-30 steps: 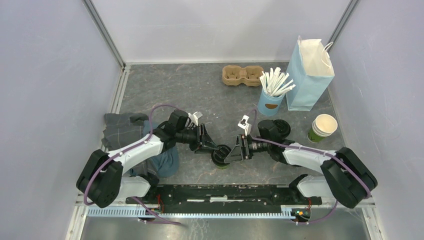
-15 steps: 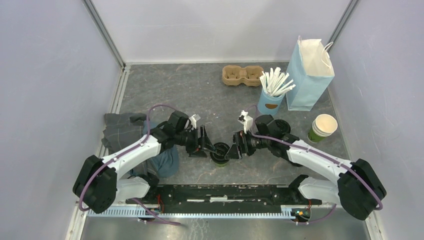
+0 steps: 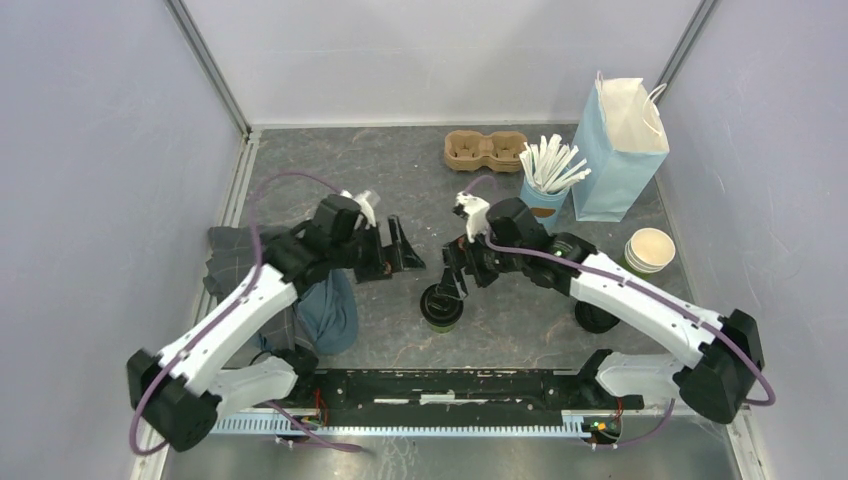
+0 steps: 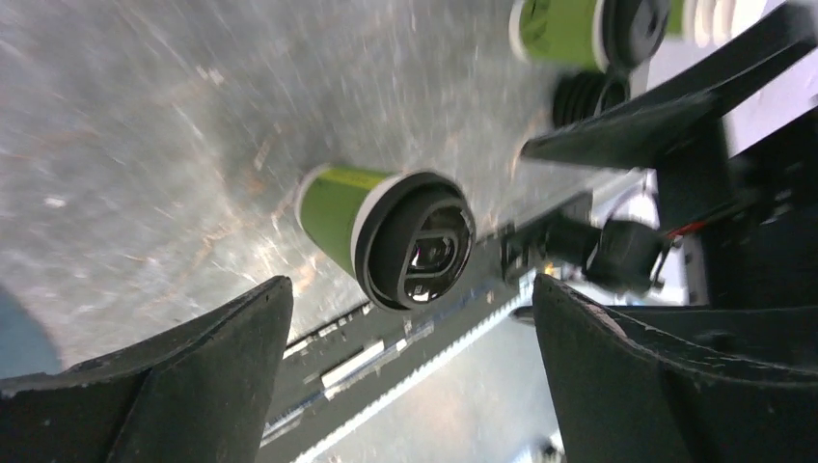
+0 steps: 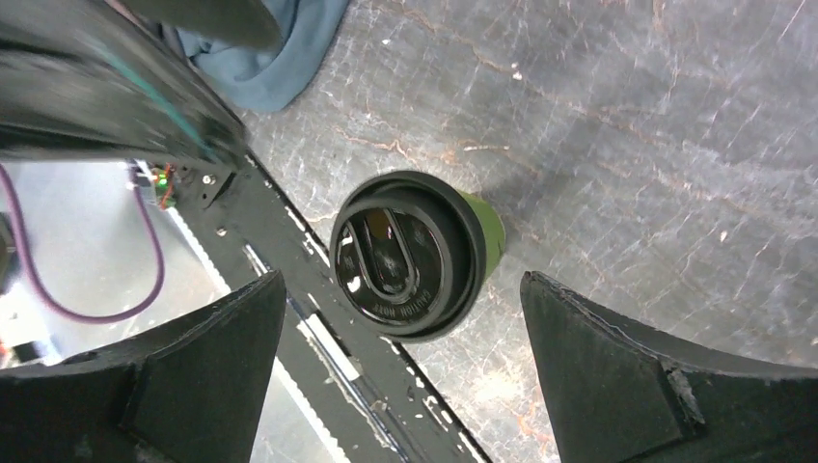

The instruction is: Pack the takeout coffee

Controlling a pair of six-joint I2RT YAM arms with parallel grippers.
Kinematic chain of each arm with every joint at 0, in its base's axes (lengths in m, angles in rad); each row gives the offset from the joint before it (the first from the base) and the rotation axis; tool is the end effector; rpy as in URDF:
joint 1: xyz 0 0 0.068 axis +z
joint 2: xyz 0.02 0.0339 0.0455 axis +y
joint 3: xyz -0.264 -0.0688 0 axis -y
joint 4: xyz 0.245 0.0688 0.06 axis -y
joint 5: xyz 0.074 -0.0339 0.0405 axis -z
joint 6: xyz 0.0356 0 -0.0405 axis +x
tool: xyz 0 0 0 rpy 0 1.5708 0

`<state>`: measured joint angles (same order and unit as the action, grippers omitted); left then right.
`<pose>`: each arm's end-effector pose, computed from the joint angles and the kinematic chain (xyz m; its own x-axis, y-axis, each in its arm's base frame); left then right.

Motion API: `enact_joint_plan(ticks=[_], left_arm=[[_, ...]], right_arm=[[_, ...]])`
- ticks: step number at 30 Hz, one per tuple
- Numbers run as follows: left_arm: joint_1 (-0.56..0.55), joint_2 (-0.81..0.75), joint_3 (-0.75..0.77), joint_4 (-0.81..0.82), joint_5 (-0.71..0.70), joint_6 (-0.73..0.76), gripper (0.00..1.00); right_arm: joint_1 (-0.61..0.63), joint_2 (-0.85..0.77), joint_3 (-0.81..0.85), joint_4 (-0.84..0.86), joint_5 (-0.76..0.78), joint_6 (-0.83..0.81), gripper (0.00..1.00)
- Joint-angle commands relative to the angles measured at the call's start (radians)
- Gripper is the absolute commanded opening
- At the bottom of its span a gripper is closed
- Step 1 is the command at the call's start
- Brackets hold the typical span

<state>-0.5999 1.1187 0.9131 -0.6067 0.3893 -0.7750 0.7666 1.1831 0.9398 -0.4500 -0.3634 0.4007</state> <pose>0.1825 -0.1412 0.2821 -0.9443 -0.1384 -0.2986 0.1079 0.7270 -0.6781 0.1748 0.1860 0.2886 -0.7536 -0.2196 -0.6196 -0.5988 0.6182 0.5092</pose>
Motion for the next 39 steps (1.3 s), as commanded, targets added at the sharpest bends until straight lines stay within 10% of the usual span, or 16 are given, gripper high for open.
enact_joint_plan(ticks=[1,13,39], left_arm=[[-0.001,-0.172,0.138,-0.15,-0.35,0.049,1.0],[-0.002,-0.261,0.198,-0.194,-0.465,0.057,1.0],[-0.002,-0.251,0.183,-0.193,-0.444,0.058,1.0]], right_arm=[[0.125,0.11,0.183,-0.204,0.274,-0.084,0.98],[0.384,0.351,0.458,-0.425,0.597,-0.103,0.93],[0.408,0.421,0.408,-0.393,0.585,-0.093,0.82]])
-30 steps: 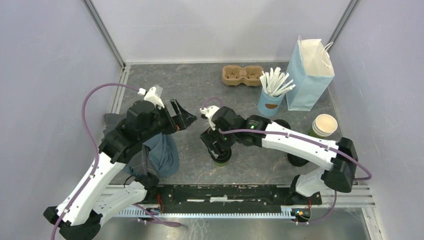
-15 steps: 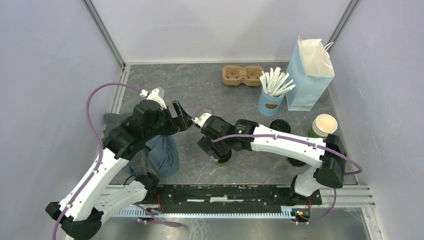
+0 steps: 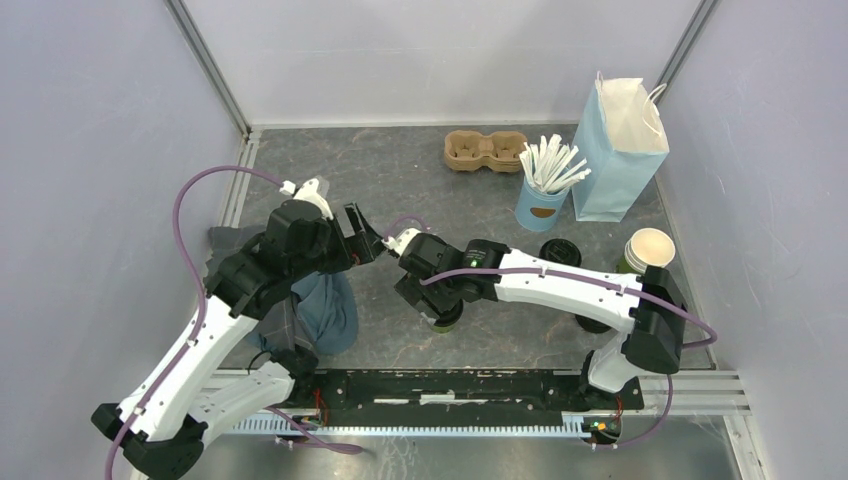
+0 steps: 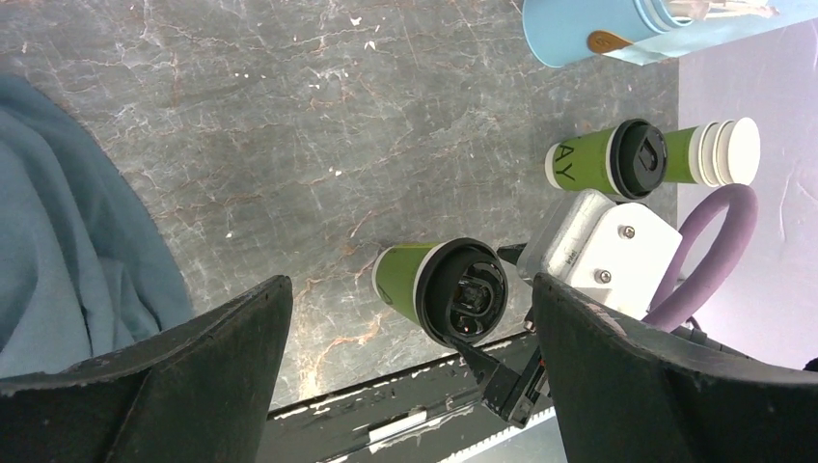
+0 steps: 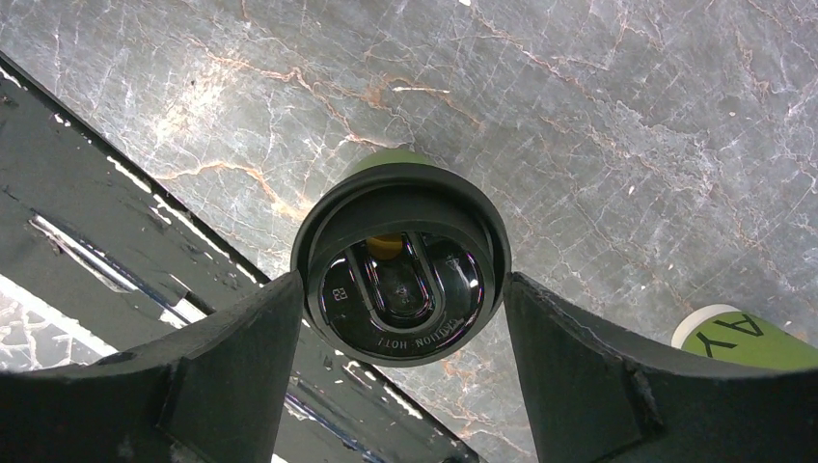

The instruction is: Pack the takeout coffee

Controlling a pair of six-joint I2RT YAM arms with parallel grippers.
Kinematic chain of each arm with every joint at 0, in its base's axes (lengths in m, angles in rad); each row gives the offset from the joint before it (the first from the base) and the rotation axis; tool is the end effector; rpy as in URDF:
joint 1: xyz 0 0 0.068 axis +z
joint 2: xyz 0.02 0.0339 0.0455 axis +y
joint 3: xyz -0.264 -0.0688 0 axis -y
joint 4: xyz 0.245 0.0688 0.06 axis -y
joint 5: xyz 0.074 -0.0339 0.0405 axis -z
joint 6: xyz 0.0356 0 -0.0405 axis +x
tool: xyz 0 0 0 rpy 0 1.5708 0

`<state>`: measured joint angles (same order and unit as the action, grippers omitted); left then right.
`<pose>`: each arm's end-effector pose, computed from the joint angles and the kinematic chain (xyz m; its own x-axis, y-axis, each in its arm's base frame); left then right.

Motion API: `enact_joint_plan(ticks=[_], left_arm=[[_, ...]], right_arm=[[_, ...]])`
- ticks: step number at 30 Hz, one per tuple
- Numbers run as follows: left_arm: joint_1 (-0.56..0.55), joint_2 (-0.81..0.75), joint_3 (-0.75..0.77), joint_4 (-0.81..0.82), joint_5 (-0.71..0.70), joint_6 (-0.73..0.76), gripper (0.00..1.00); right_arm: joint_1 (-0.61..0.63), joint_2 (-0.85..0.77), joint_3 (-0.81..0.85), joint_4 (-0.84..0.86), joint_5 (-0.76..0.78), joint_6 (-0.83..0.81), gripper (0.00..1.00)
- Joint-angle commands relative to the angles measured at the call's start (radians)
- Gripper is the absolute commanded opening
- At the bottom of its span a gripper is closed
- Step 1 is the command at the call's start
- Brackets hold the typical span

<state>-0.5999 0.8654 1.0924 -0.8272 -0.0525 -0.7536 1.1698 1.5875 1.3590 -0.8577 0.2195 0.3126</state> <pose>0.1368 -0.0913 0.3662 -0.7013 -0.3482 -0.6221 0.0661 0.8371 -0.5431 0.1349 0.2983 0.2842 -0.5928 -0.6293 -0.5025 -0.7111 0.7019 -0.0401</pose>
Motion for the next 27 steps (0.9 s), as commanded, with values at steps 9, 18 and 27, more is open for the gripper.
enact_joint_plan(ticks=[9,18,27], left_arm=[[-0.001,0.015,0.002,0.036,0.004,0.043,1.0],[-0.001,0.023,-0.002,0.037,0.011,0.049,1.0],[-0.001,0.021,-0.015,0.038,0.02,0.049,1.0]], right_arm=[[0.005,0.029,-0.032,0.009,0.004,-0.005,0.75],[-0.001,0.002,-0.072,-0.051,0.12,0.037,0.67],[-0.133,-0.255,-0.336,-0.103,0.23,0.13,0.69]])
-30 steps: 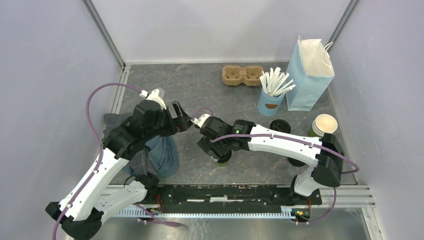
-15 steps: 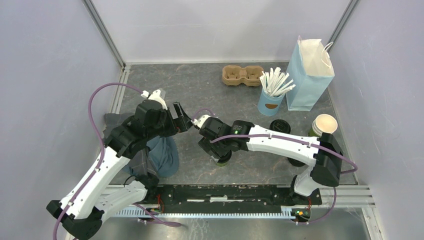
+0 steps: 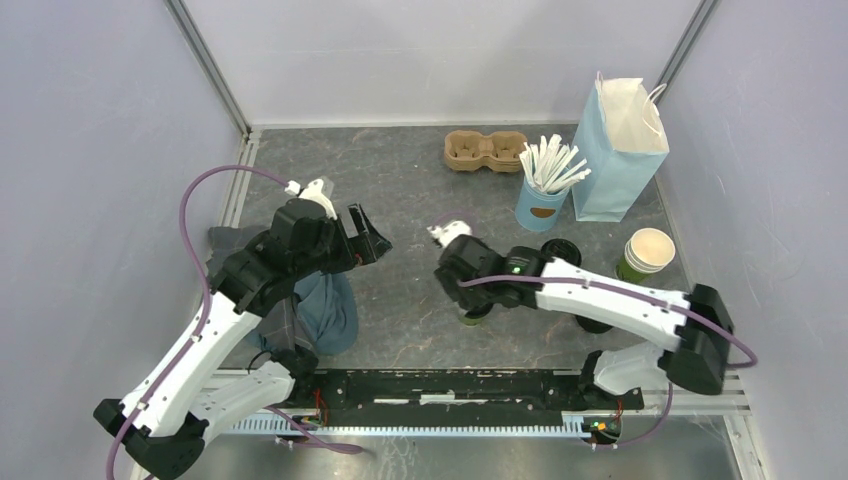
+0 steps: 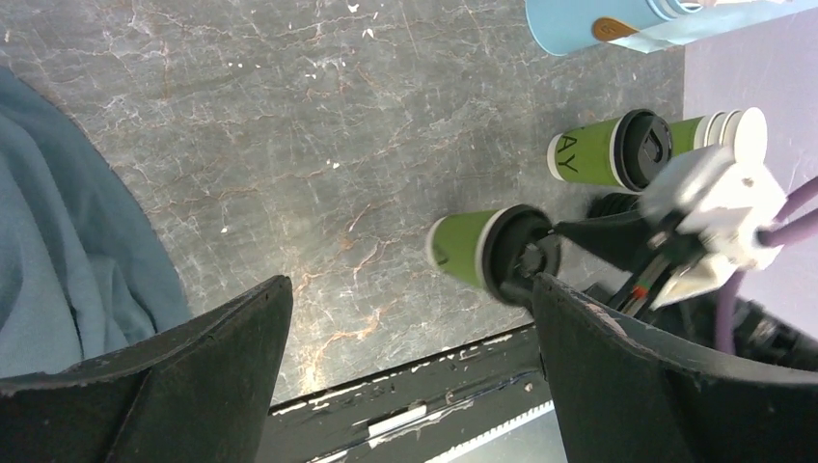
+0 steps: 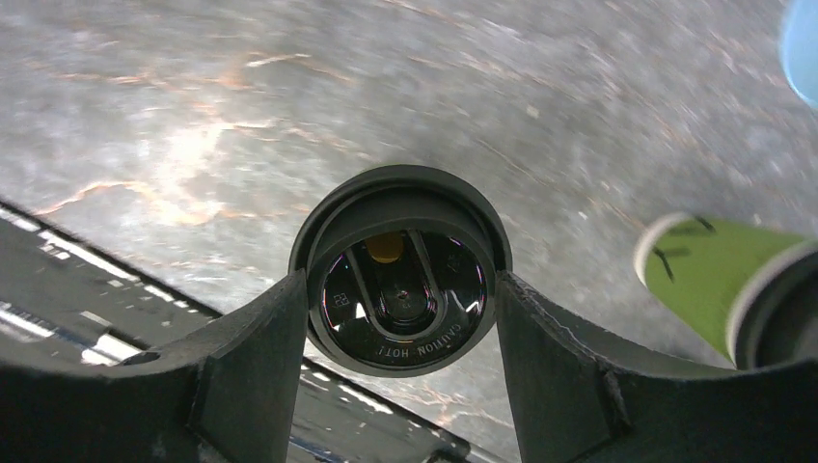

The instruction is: Pack the takeout coffee

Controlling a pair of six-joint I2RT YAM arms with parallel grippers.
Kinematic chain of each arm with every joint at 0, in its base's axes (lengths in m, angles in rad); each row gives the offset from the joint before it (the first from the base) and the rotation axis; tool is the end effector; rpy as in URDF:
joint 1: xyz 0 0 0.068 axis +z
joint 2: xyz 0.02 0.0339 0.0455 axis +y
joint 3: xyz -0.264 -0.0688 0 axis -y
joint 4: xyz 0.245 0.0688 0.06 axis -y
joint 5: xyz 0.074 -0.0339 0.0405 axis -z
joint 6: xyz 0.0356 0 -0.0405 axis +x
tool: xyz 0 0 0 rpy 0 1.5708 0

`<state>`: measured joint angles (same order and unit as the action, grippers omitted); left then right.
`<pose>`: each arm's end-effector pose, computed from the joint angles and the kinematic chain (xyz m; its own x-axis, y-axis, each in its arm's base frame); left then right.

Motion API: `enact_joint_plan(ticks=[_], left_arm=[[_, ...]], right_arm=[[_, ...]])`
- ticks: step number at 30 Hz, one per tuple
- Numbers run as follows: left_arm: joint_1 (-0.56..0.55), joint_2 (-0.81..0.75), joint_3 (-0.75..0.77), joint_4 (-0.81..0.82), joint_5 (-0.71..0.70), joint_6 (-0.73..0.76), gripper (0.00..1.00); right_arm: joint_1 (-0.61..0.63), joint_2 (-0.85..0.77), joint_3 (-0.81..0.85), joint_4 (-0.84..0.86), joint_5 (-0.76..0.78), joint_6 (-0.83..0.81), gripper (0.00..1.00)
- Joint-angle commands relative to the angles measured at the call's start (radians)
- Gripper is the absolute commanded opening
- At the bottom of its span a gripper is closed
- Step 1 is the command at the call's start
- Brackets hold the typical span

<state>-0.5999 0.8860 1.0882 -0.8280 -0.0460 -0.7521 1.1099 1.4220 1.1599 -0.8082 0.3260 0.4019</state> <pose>0.1411 -0.0945 0.3618 -0.7173 -0.3362 -0.6103 0.0591 0.8434 -0.5340 0.1368 0.2500 0.2745 -0.6643 -0.5045 -0.5515 -0.5653 0.8218 -0.0709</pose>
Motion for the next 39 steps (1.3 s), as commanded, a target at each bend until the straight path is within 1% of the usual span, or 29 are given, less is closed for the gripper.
enact_joint_plan(ticks=[1,4,7,10,13,20,29,35,39], left_arm=[[-0.002,0.001,-0.012,0.04,0.014,0.048,1.0],[0.0,0.005,-0.016,0.049,0.02,0.048,1.0],[0.0,0.014,-0.019,0.061,0.031,0.048,1.0],[-0.001,0.024,-0.02,0.073,0.041,0.048,1.0],[-0.001,0.037,-0.021,0.086,0.059,0.051,1.0],[0.0,0.04,-0.012,0.087,0.067,0.053,1.0],[0.0,0.04,-0.018,0.089,0.077,0.046,1.0],[-0.001,0.053,-0.023,0.101,0.089,0.043,1.0],[0.0,0.058,-0.019,0.102,0.093,0.046,1.0]], right_arm=[[-0.097,-0.118,-0.169,-0.161,0.132,0.05,0.69],[-0.172,-0.237,-0.268,-0.181,0.139,0.078,0.69],[-0.229,-0.327,-0.327,-0.205,0.16,0.097,0.69],[-0.253,-0.365,-0.346,-0.211,0.154,0.097,0.7],[-0.255,-0.368,-0.359,-0.156,0.096,0.067,0.71],[-0.254,-0.365,-0.324,-0.183,0.094,0.058,0.72],[-0.254,-0.36,-0.176,-0.269,0.101,0.059,0.8],[-0.254,-0.344,-0.142,-0.248,0.099,0.029,0.81],[-0.254,-0.332,-0.081,-0.251,0.105,0.021,0.82]])
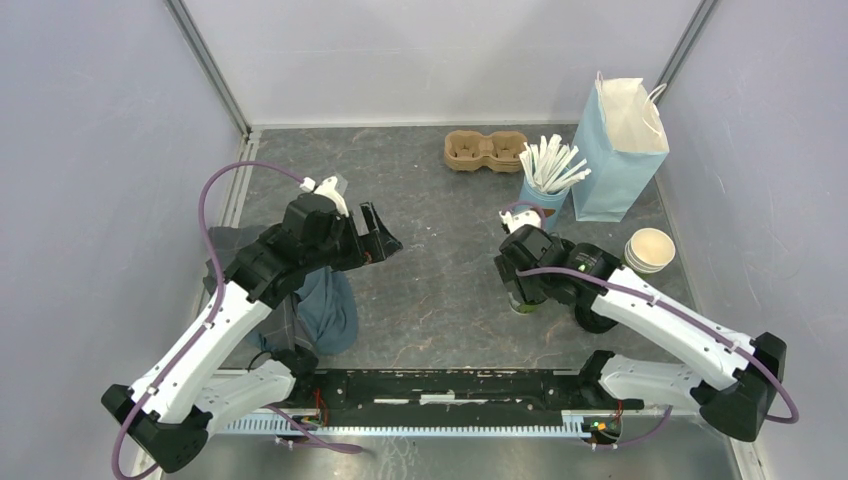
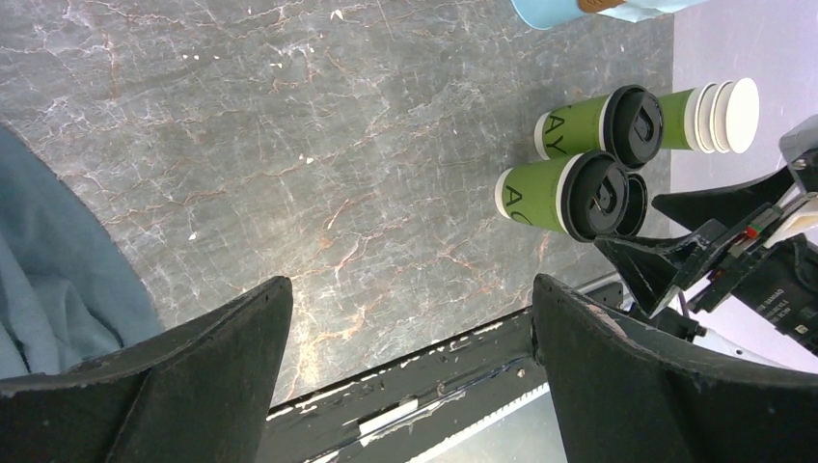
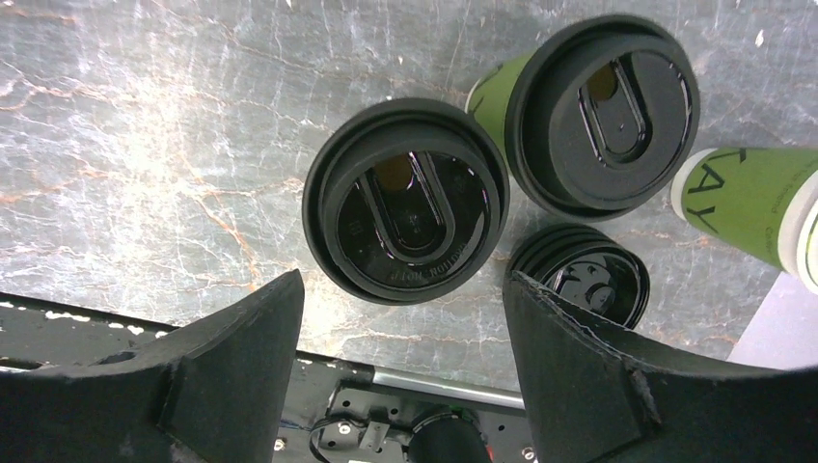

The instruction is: Pack the takeout coffee

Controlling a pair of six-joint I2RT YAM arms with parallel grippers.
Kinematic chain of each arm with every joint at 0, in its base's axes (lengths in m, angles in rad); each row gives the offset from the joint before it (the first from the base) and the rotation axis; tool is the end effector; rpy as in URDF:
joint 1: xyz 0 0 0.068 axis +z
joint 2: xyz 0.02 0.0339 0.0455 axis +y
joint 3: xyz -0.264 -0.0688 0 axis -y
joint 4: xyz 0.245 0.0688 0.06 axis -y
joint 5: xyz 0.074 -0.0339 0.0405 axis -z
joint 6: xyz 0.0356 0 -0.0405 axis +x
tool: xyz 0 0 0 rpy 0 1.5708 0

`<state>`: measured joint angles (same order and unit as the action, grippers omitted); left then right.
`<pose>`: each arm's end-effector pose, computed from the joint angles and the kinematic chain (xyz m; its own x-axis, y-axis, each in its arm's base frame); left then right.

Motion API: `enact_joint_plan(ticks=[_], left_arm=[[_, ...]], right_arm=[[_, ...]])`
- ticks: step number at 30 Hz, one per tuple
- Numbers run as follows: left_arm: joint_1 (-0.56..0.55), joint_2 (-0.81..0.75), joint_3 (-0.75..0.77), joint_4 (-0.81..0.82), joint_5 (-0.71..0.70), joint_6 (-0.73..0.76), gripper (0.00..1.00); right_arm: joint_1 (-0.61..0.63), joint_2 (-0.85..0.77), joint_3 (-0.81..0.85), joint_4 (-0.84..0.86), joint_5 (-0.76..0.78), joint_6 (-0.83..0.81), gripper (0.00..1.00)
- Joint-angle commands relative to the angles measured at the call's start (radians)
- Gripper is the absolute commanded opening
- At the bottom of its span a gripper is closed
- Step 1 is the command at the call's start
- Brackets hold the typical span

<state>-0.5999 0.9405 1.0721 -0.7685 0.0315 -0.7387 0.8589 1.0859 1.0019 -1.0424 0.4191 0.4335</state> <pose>0.1541 -0.1068 0.3532 -0.7569 -0.2976 -0.5818 0.1021 0.8254 -0.5552 0.1363 0.1358 0.2901 -0.7778 -0.3141 -0.5445 -0.2762 0.9489 -0.1528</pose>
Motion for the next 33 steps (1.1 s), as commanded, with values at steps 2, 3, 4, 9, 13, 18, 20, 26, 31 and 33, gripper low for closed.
enact_joint_plan(ticks=[2,3,4,9,13,18,20,26,31,33], left_arm=[[-0.001,0.0,-0.006,0.043,0.013,0.03,1.0],[0.0,0.0,-0.008,0.043,0.014,0.03,1.0],[-0.001,0.0,-0.009,0.043,0.017,0.029,1.0],[-0.001,0.002,-0.011,0.043,0.019,0.03,1.0],[-0.001,0.006,-0.009,0.042,0.022,0.034,1.0],[-0.001,0.011,-0.009,0.037,0.02,0.04,1.0],[-0.001,0.018,-0.009,0.032,0.019,0.041,1.0],[0.0,0.035,-0.012,0.029,0.057,0.006,1.0],[-0.001,0.031,-0.032,0.035,0.081,-0.031,1.0],[0.0,0.035,-0.02,0.028,0.091,-0.045,1.0]], right_arm=[[-0.005,-0.003,0.103,0.005,0.013,-0.023,0.84],[-0.008,-0.001,0.121,0.013,0.014,-0.034,0.85],[-0.017,0.006,0.139,0.019,0.016,-0.048,0.86],[-0.114,0.072,0.294,0.037,0.024,-0.158,0.89],[-0.219,0.158,0.462,0.044,0.003,-0.254,0.9],[-0.329,0.252,0.587,0.056,-0.067,-0.332,0.9],[-0.36,0.278,0.604,0.078,-0.117,-0.344,0.9],[-0.392,0.363,0.613,0.19,-0.265,-0.333,0.9],[-0.393,0.46,0.619,0.334,-0.346,-0.276,0.85],[-0.392,0.5,0.606,0.422,-0.336,-0.239,0.84]])
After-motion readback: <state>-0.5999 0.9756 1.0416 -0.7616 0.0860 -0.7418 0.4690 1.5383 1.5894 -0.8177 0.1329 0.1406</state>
